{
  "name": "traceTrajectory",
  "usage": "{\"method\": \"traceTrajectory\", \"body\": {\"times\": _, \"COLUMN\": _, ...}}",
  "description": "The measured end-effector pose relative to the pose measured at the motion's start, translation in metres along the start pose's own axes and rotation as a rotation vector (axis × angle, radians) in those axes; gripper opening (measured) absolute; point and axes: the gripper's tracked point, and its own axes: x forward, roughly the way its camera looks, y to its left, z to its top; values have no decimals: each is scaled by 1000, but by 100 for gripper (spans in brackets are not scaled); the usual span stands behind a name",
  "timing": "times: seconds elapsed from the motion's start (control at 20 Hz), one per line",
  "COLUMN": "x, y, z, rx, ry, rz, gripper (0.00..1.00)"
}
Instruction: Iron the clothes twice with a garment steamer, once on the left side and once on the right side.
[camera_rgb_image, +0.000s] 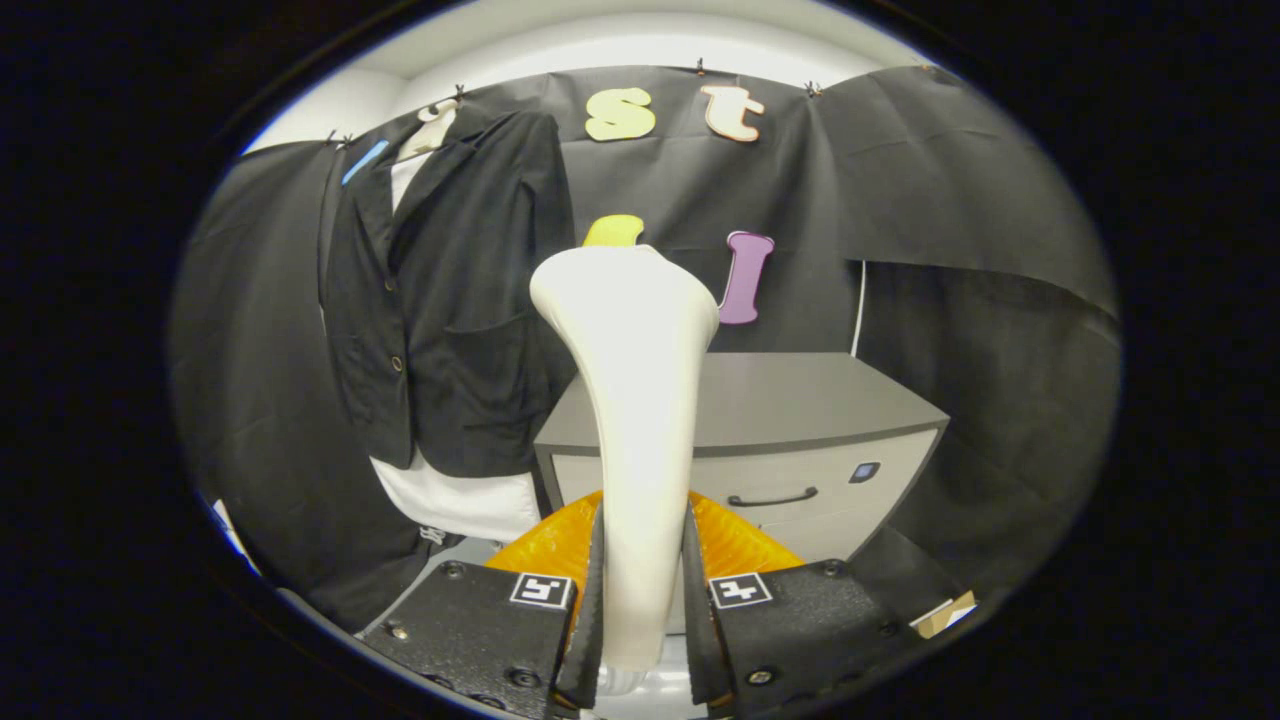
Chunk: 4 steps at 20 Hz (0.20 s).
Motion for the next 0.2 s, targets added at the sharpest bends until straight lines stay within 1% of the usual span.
{"method": "traceTrajectory", "body": {"times": 0.2, "x": -4, "y": -14, "z": 4, "rx": 12, "ry": -9, "rz": -1, "gripper": 37}}
